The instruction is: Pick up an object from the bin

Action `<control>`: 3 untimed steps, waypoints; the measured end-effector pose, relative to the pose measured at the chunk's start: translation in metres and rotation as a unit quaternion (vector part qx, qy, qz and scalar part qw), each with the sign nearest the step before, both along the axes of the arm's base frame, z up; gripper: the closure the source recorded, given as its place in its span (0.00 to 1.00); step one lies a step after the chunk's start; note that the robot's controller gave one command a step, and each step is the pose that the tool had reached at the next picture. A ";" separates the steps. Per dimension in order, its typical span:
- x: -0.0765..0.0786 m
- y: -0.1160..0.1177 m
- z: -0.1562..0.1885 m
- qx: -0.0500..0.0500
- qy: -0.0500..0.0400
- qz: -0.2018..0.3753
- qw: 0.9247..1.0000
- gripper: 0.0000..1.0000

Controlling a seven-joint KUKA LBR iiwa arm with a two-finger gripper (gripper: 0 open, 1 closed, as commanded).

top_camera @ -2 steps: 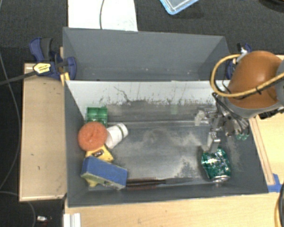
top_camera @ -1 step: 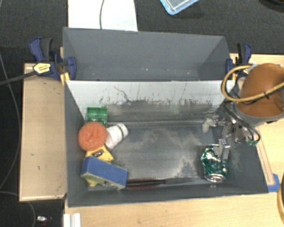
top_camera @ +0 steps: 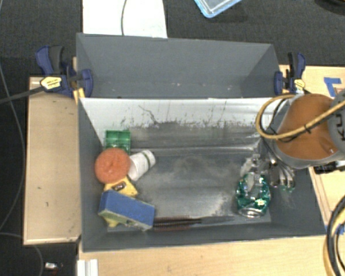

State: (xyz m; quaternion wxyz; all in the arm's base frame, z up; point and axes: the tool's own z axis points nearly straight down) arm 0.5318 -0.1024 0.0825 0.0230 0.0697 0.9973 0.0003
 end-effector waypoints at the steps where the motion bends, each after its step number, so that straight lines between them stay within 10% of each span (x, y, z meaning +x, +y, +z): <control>1: 0.000 0.000 0.000 0.000 0.000 0.000 1.000 1.00; 3: -0.010 -0.035 0.000 -0.002 -0.015 0.037 0.999 1.00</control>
Offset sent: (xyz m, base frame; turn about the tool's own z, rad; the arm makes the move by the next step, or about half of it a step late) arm -0.0126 -0.0183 -0.0125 -0.0643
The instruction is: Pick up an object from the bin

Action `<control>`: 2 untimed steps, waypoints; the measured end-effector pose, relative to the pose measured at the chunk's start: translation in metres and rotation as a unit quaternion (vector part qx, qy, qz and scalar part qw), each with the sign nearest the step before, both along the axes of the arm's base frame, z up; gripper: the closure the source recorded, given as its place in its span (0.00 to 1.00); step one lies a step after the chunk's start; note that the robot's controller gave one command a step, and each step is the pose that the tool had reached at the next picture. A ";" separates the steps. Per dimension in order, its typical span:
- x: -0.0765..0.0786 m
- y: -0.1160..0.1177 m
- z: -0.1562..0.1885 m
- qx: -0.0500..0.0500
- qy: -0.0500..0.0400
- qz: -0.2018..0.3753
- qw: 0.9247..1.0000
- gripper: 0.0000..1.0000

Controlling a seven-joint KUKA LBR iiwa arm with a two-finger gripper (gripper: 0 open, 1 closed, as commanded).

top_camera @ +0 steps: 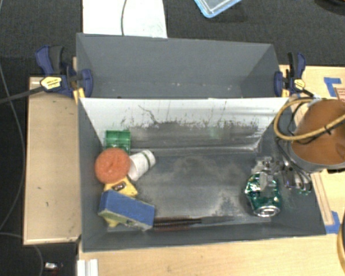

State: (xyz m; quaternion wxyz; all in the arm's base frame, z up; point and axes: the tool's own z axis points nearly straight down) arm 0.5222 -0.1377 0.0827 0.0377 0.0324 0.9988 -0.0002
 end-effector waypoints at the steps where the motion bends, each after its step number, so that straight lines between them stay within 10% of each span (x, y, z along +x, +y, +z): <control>1: -0.014 0.007 0.044 0.001 0.009 0.000 1.000 1.00; 2: 0.002 -0.003 0.120 -0.002 -0.002 0.013 1.000 1.00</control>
Offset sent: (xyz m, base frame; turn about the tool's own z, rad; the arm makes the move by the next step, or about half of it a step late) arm -0.0005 -0.0024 0.1153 -0.0273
